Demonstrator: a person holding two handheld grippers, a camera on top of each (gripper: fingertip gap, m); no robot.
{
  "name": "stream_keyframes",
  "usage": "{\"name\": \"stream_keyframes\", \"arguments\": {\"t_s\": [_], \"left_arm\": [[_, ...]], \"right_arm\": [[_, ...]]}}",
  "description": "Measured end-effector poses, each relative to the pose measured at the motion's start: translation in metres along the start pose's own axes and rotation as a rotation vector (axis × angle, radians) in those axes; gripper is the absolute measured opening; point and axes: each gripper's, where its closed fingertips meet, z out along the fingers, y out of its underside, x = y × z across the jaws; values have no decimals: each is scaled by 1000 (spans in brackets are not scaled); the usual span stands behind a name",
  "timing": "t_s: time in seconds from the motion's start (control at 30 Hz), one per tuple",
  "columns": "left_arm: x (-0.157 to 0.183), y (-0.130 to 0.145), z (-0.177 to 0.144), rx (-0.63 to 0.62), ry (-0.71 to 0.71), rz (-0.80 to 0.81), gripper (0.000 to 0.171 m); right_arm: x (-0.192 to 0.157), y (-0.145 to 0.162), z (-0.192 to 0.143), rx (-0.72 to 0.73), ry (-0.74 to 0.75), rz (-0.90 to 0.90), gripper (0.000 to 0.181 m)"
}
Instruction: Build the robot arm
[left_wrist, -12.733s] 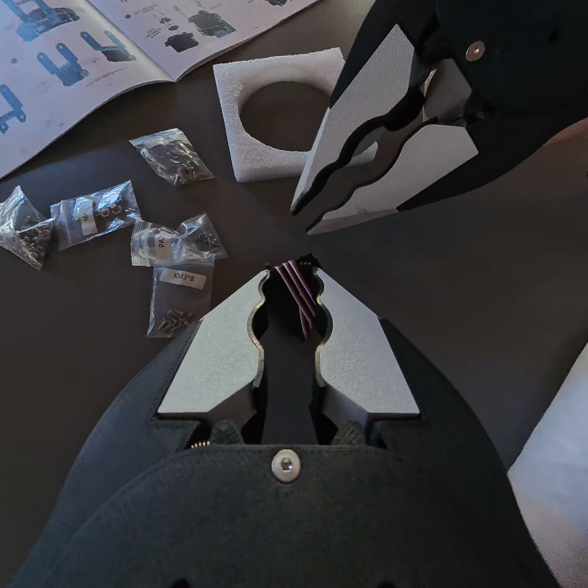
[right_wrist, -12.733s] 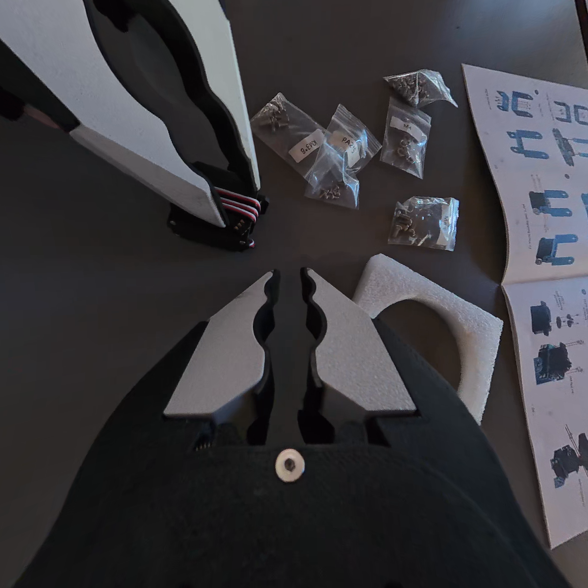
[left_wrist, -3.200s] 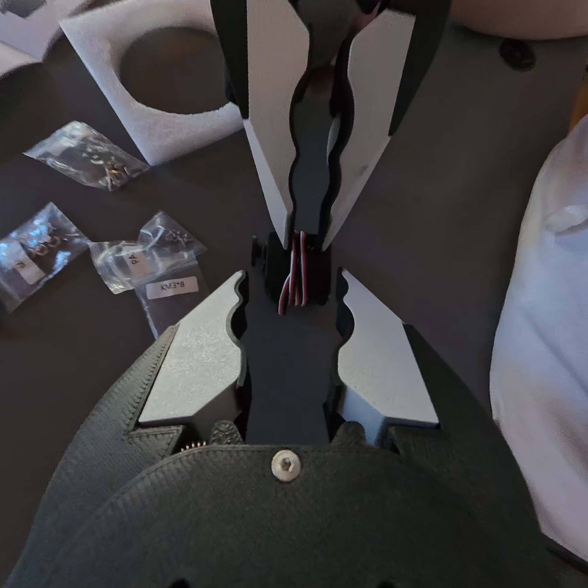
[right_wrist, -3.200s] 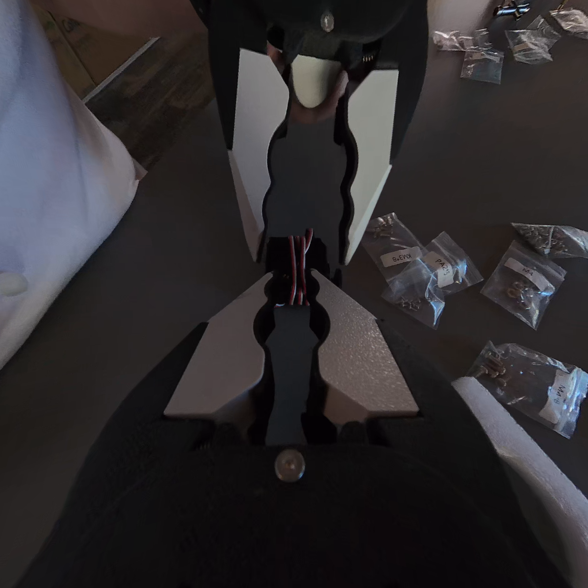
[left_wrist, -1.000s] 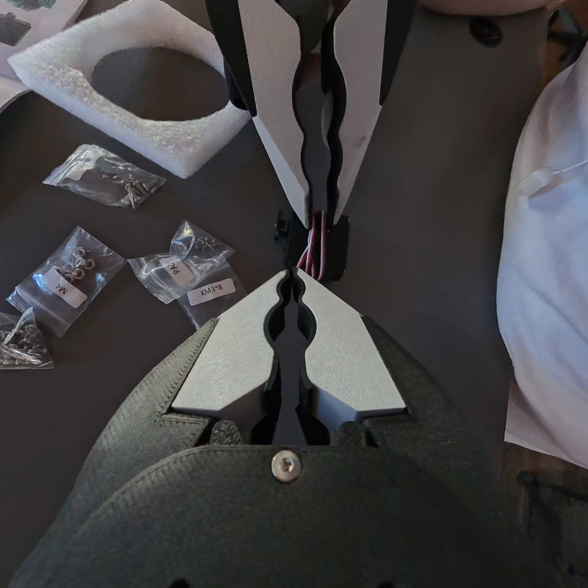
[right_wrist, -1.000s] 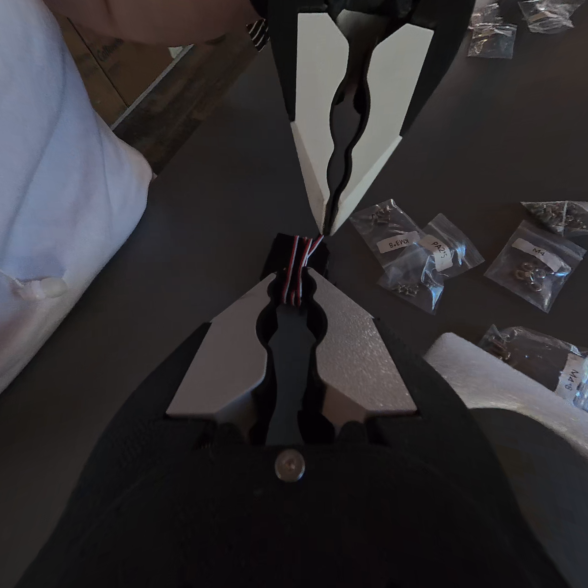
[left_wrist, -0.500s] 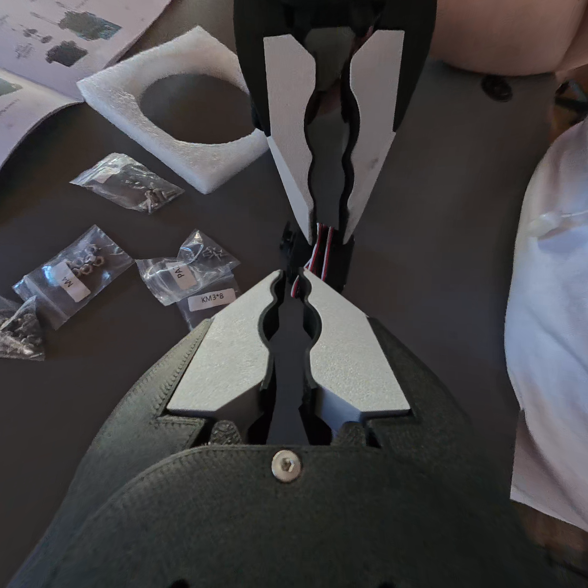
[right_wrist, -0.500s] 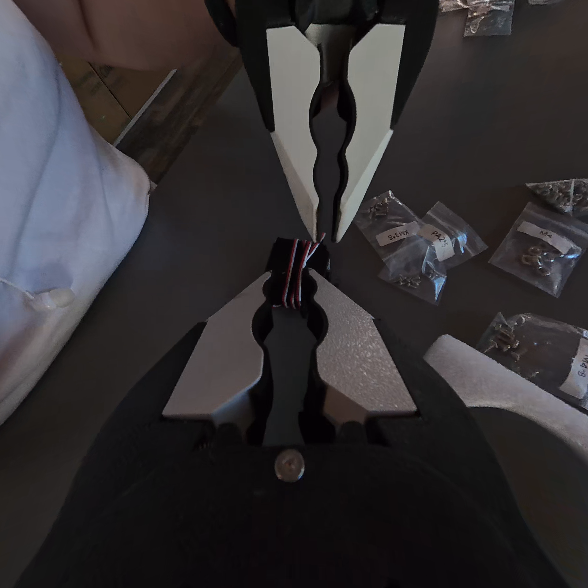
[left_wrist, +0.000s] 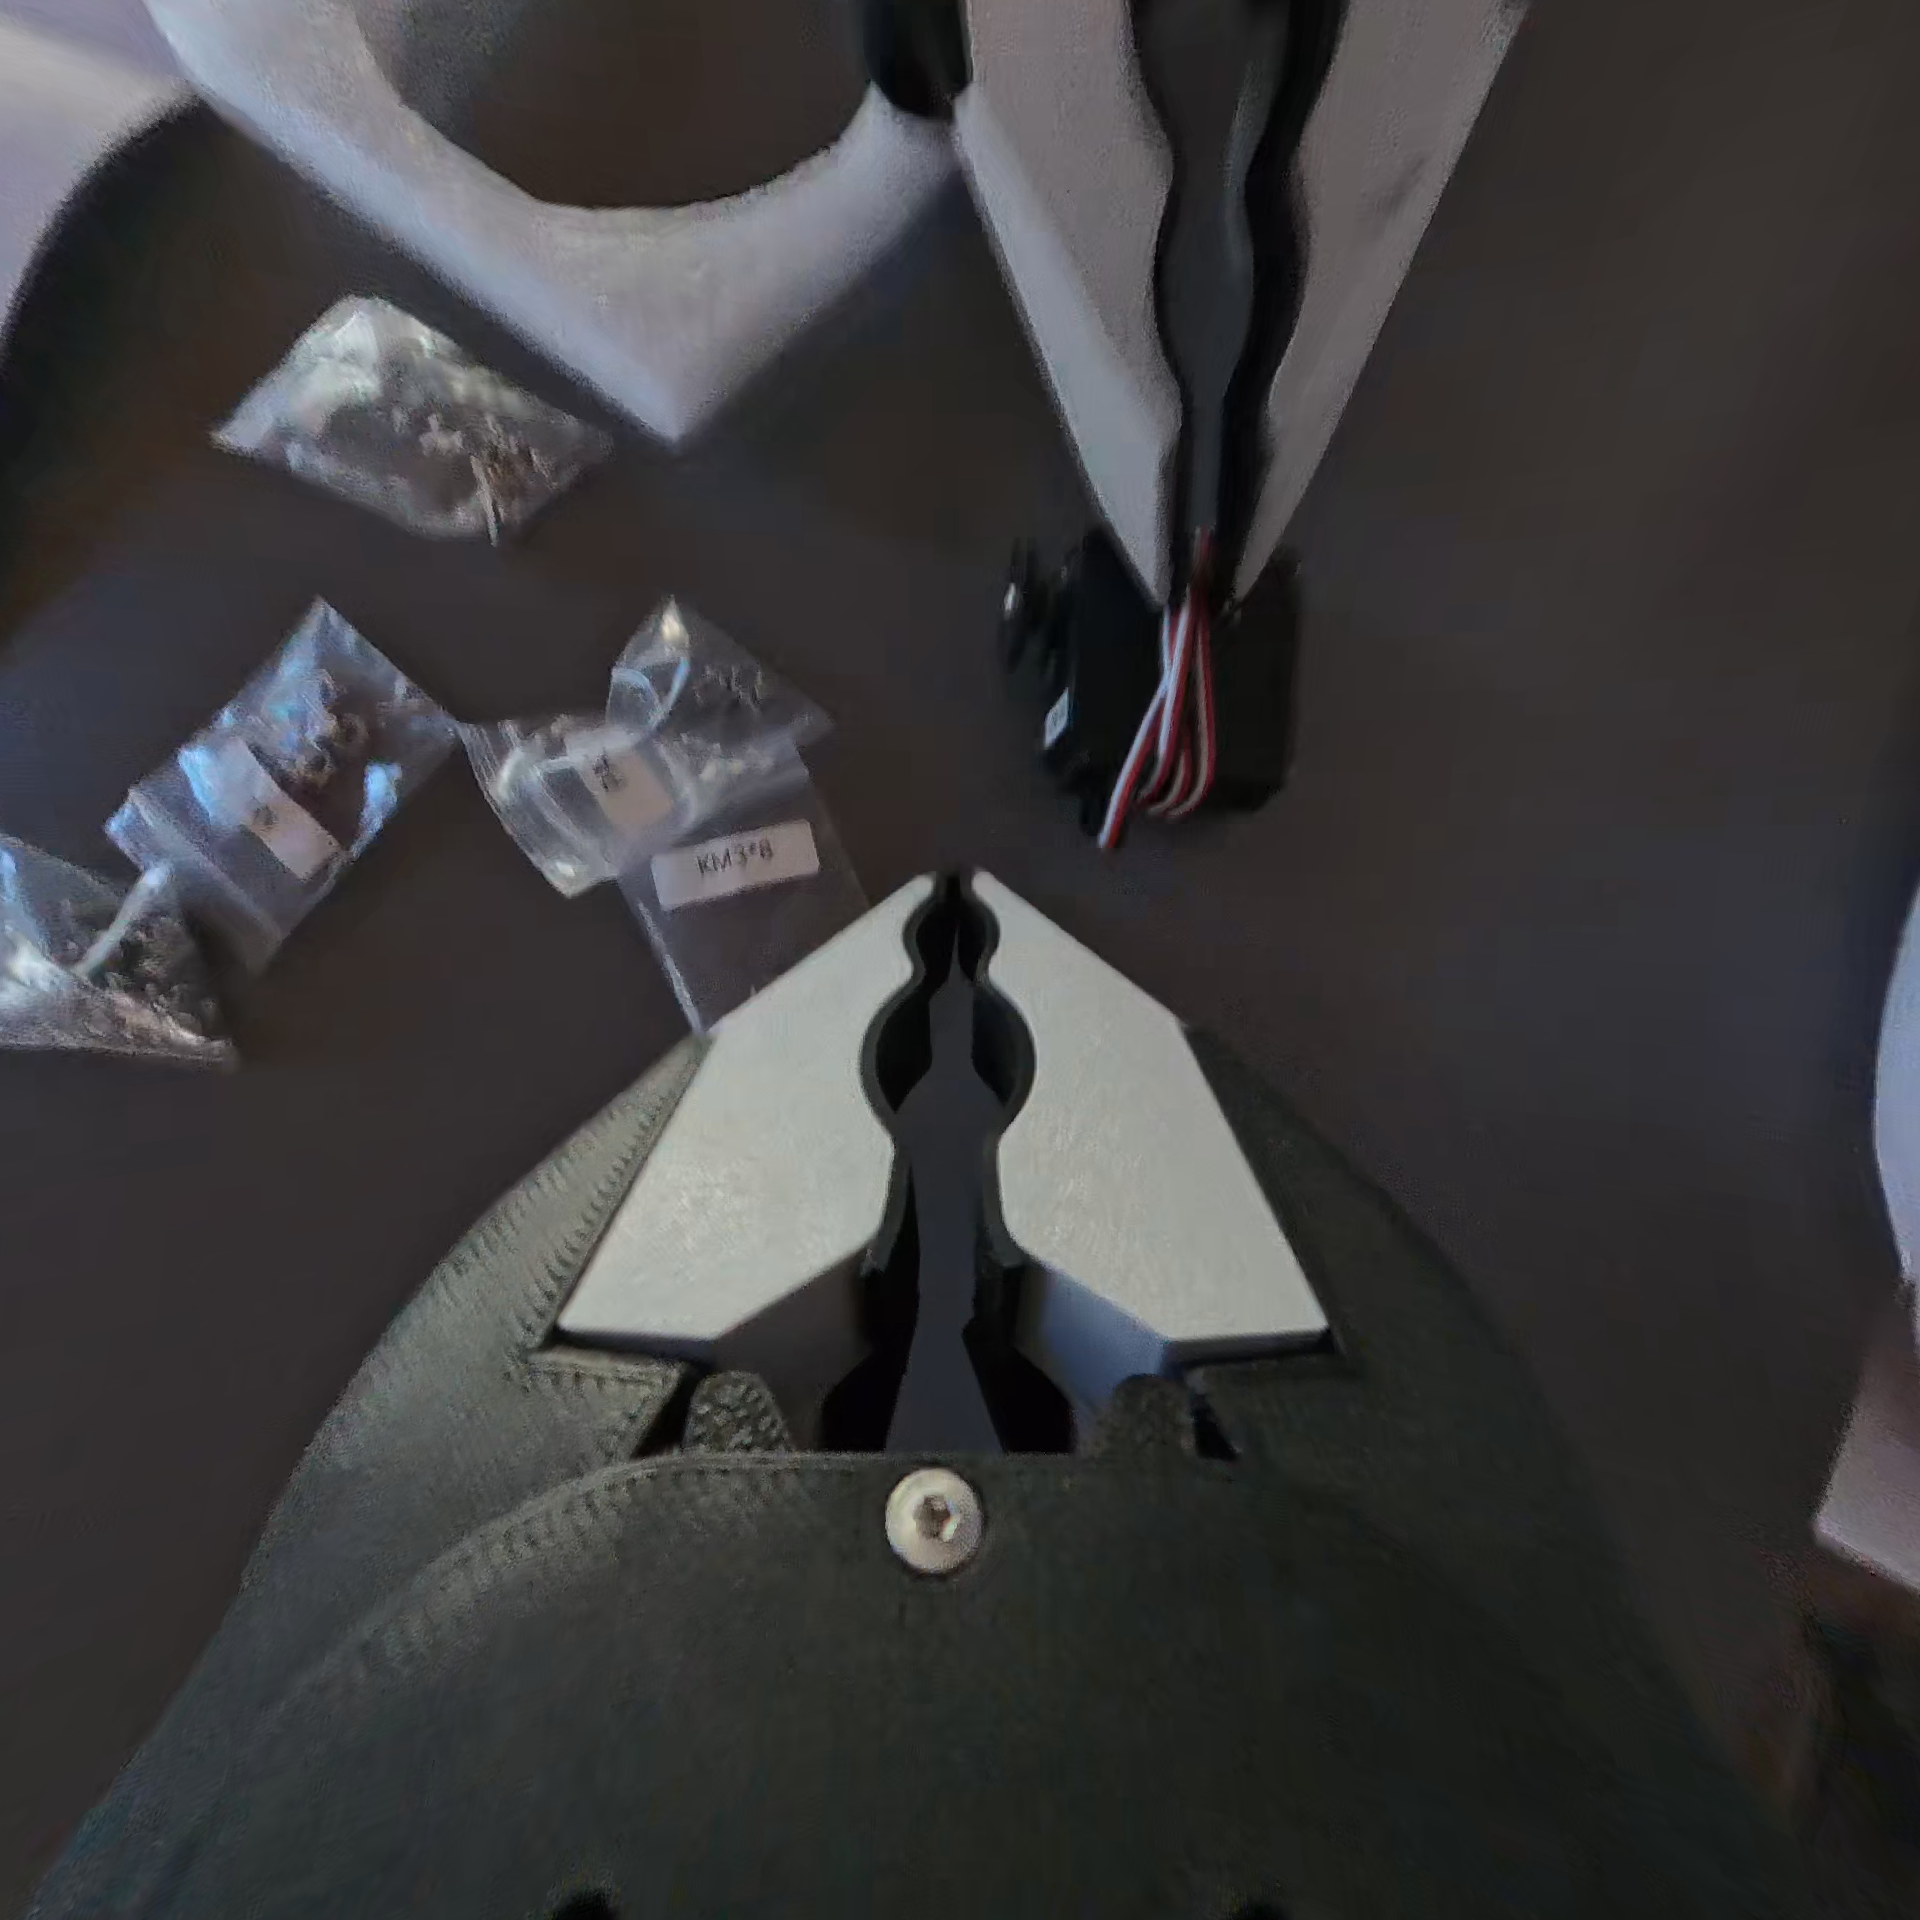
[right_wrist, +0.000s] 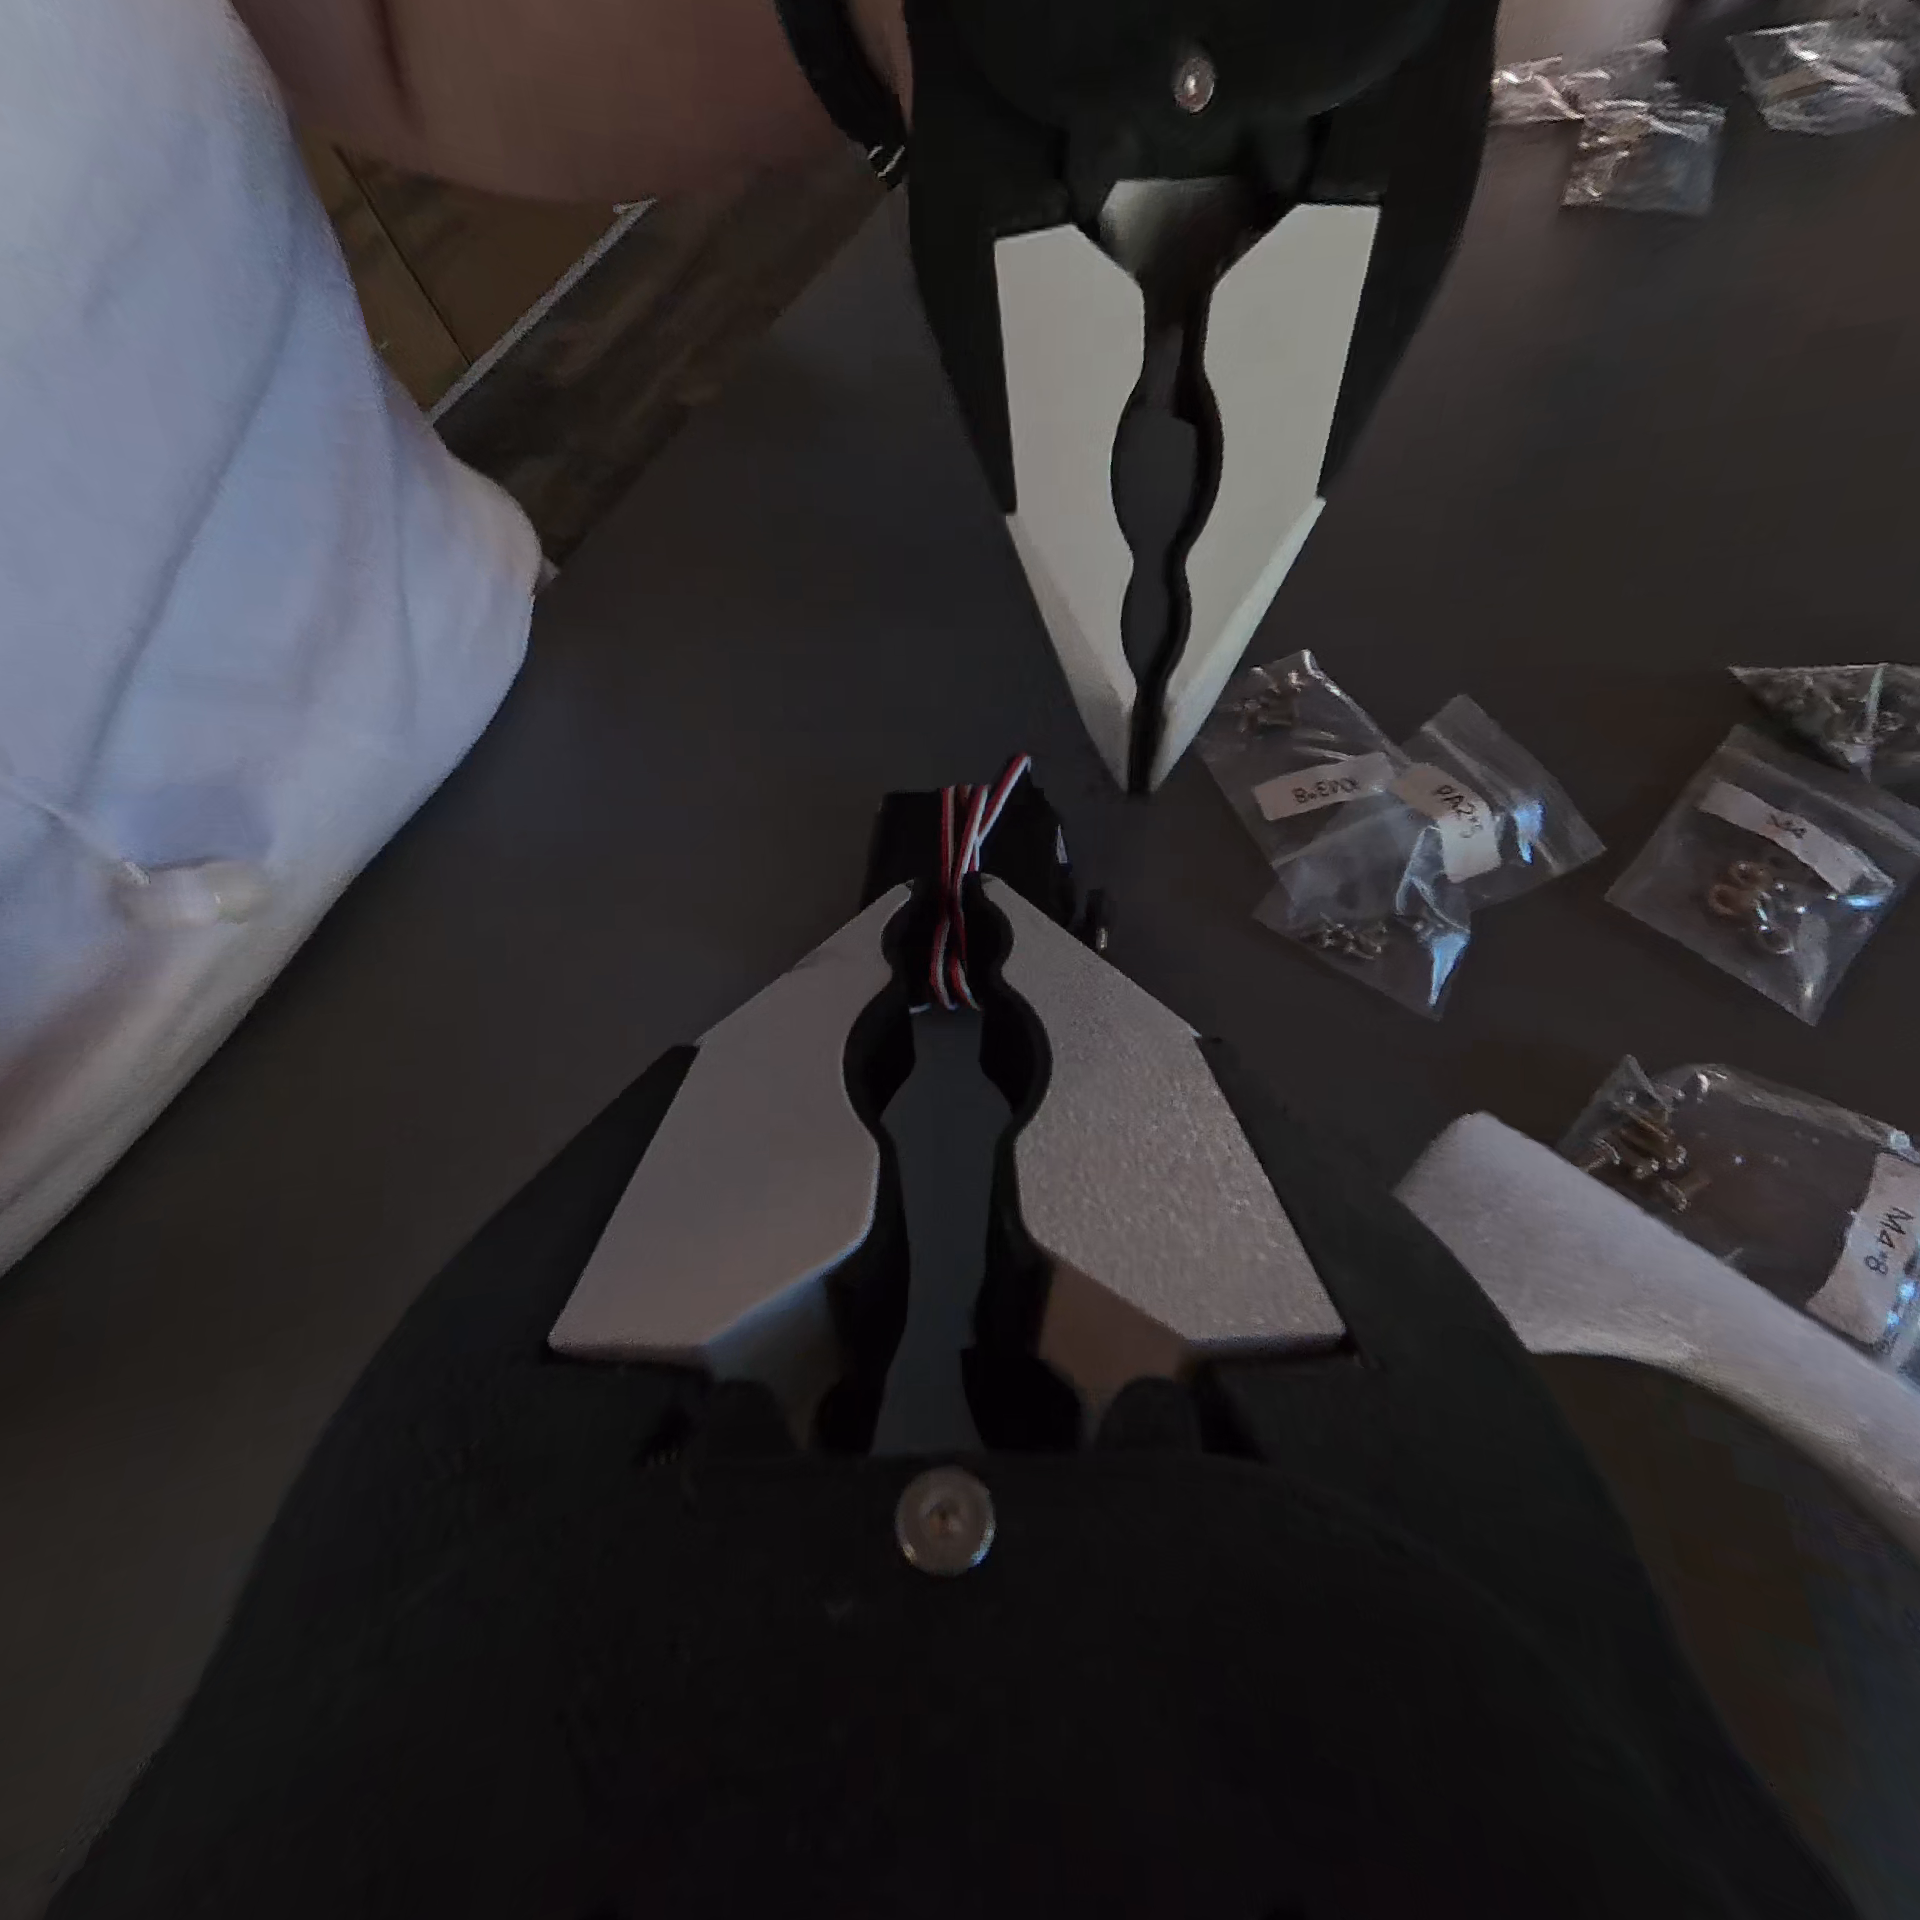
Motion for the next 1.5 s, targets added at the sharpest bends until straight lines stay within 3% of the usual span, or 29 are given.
{"name": "stream_keyframes", "arguments": {"t_s": [0.23,0.37,0.5,0.6,1.0,1.23,1.33,1.5], "left_arm": [[14,-32,-19,268,83,-161,0],[30,-32,-7,221,85,-96,39],[36,-29,9,192,31,-27,52],[33,-31,16,223,-11,-18,43],[33,-29,17,228,5,-94,44],[35,-25,-1,279,192,-208,39],[24,-21,-11,281,164,-170,17],[22,-22,-9,214,139,-72,18]], "right_arm": [[2,0,0,-5,11,26,17],[3,2,3,-38,-6,90,16],[1,2,3,-79,4,67,19],[1,2,4,-94,28,44,19],[1,1,4,-53,66,-38,13],[4,-1,3,-45,73,-82,7],[4,-2,4,-42,76,-88,7],[6,-3,3,-33,74,-81,7]]}}
